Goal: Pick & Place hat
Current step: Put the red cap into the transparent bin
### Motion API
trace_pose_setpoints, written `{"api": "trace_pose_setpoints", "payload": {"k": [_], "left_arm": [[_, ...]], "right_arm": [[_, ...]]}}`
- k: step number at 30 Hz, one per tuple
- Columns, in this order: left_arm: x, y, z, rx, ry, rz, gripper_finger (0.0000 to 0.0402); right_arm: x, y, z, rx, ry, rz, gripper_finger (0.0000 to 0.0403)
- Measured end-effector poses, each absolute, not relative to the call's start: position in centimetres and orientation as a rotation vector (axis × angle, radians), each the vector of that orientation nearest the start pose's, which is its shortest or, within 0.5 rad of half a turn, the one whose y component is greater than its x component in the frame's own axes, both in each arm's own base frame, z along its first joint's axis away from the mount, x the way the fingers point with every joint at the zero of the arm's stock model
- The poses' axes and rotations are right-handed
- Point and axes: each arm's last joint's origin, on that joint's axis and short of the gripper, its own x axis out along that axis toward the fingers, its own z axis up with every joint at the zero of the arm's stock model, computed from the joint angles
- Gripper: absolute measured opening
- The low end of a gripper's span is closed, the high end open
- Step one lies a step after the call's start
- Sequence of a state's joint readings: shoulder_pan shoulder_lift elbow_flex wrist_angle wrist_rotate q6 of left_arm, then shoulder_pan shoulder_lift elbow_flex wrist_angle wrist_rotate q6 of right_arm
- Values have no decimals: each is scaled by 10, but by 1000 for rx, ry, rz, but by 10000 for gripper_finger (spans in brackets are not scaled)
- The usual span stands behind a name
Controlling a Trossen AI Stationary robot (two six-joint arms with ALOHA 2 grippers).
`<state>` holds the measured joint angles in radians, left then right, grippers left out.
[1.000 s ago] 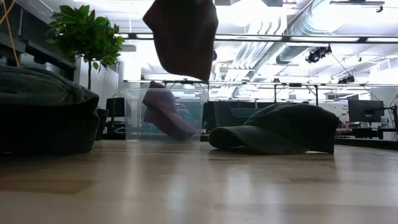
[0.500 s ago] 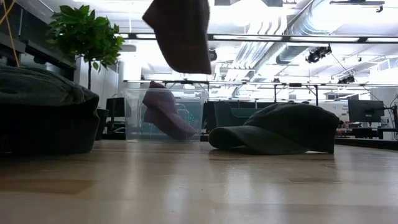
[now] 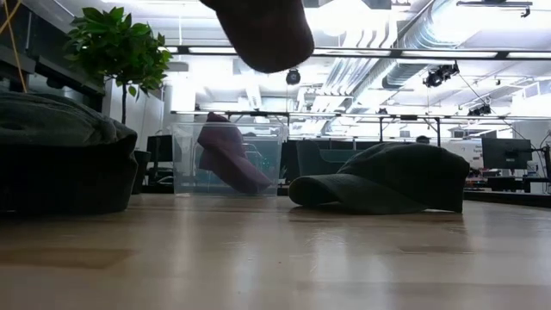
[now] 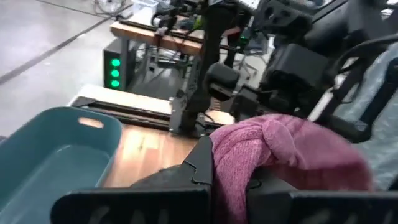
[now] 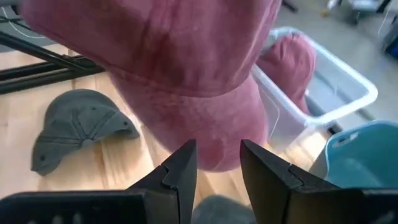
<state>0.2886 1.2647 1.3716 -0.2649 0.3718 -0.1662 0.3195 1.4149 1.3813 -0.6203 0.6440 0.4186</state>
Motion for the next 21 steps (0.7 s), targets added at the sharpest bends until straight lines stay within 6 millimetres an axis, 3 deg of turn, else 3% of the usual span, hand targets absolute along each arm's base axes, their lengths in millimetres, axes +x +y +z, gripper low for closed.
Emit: {"api": "trace_pose_setpoints", "payload": {"k": [6, 11, 21], "left_arm": [[252, 63, 445, -229, 30, -94, 0], [250, 63, 449, -287, 2, -99, 0], [248, 61, 454, -334, -27, -164, 0]], "right_arm": [[287, 93, 351, -88, 482, -381, 117], [287, 97, 352, -162, 475, -365, 121], [292, 93, 359, -231, 448, -302, 192]]}}
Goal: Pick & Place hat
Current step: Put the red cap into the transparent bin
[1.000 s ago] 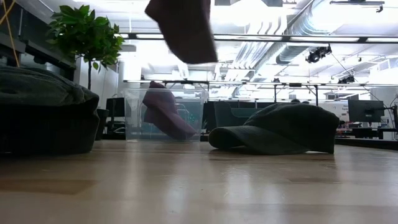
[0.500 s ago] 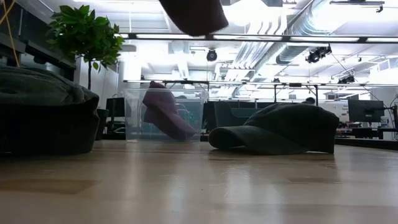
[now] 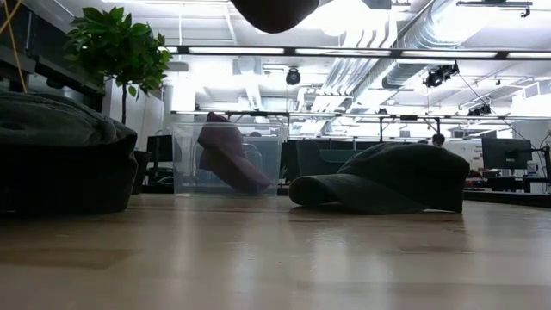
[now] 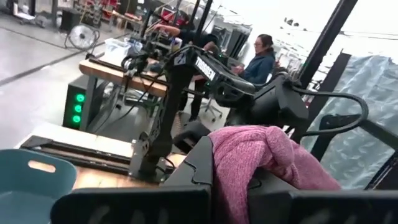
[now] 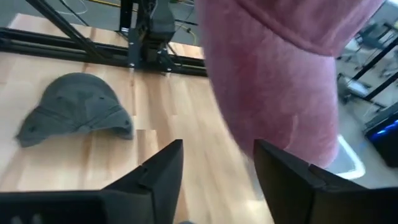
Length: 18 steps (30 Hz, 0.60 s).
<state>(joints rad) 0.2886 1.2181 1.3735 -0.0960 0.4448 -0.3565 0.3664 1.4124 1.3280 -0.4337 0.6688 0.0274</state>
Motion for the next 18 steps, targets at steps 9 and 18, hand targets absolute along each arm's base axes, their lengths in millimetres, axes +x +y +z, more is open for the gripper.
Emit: {"api": "trace_pose_setpoints", "payload": {"k": [9, 18], "left_arm": [[248, 58, 453, -376, 7, -273, 0], [246, 53, 453, -401, 48, -432, 0]], "right_arm": [[286, 90, 375, -330, 379, -298, 218], [276, 87, 387, -286, 341, -273, 218]]}}
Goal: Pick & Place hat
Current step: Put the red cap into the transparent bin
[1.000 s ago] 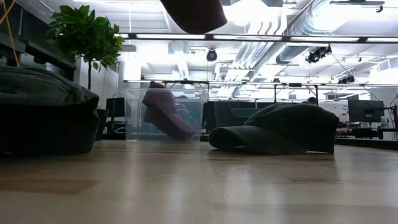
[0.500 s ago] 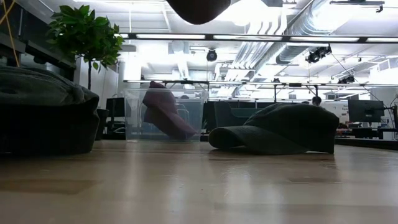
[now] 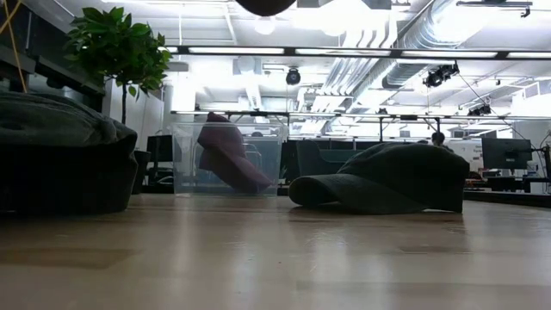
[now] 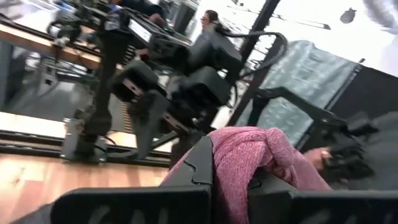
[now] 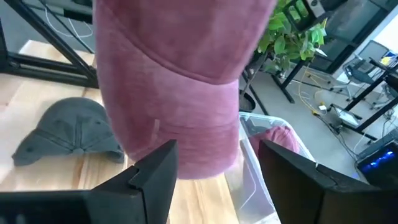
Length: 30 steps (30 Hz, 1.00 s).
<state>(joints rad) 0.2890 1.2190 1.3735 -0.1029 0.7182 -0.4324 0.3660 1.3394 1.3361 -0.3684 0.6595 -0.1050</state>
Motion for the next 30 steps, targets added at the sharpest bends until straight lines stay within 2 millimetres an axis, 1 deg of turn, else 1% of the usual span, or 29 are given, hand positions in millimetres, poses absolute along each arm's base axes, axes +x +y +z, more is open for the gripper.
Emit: {"api": "trace_pose_setpoints", "payload": {"k": [3, 6, 8, 11, 15, 19, 22, 30], "left_arm": [[246, 53, 453, -402, 52, -445, 0], [247, 53, 452, -404, 56, -448, 0], [249, 54, 451, -407, 60, -442, 0], [249, 54, 450, -409, 64, -439, 0], [249, 54, 451, -407, 60, -435, 0], [249, 54, 451, -413, 60, -436, 0], [249, 54, 451, -423, 63, -436, 0], [249, 54, 451, -423, 64, -436, 0]], "right_arm": [[278, 84, 387, -230, 334, -273, 218], [281, 77, 388, -138, 316, -222, 218], [285, 72, 391, -72, 287, -177, 218], [290, 66, 399, -18, 212, -110, 218], [295, 53, 410, 31, 95, -32, 218], [299, 35, 412, 60, 74, -23, 218], [301, 24, 414, 94, 52, 22, 218], [304, 5, 420, 130, -9, 126, 218]]}}
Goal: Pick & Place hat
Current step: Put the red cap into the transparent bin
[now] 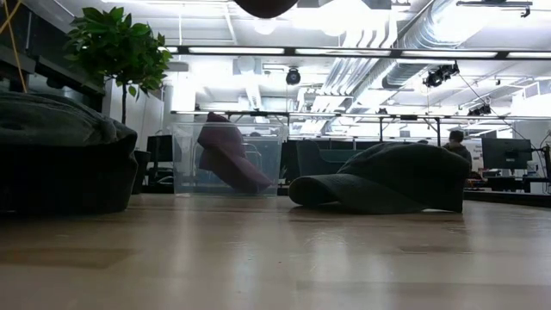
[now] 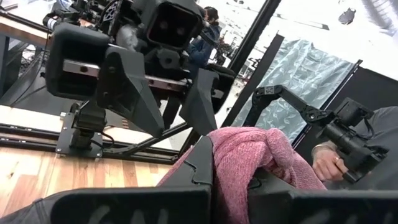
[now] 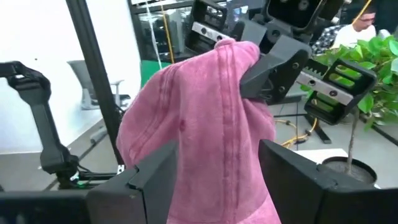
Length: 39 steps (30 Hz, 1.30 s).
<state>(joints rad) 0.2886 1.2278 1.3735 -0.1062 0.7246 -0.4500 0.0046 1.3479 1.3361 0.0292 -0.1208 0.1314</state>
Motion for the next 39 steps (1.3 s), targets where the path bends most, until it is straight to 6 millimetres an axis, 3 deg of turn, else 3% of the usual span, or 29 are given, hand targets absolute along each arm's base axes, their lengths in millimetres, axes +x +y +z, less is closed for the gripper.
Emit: {"api": "trace_pose_setpoints", "payload": {"k": [5, 12, 20, 39], "left_arm": [[249, 54, 450, -424, 64, -435, 0], [249, 54, 450, -425, 65, -434, 0], [250, 54, 448, -442, 88, -418, 0], [262, 58, 440, -452, 112, -417, 0]], "right_arm": [[310, -5, 414, 142, 15, 144, 225], [330, -13, 400, 213, 22, 205, 272], [332, -13, 404, 245, -22, 273, 309], [355, -16, 387, 271, -39, 295, 307]]}}
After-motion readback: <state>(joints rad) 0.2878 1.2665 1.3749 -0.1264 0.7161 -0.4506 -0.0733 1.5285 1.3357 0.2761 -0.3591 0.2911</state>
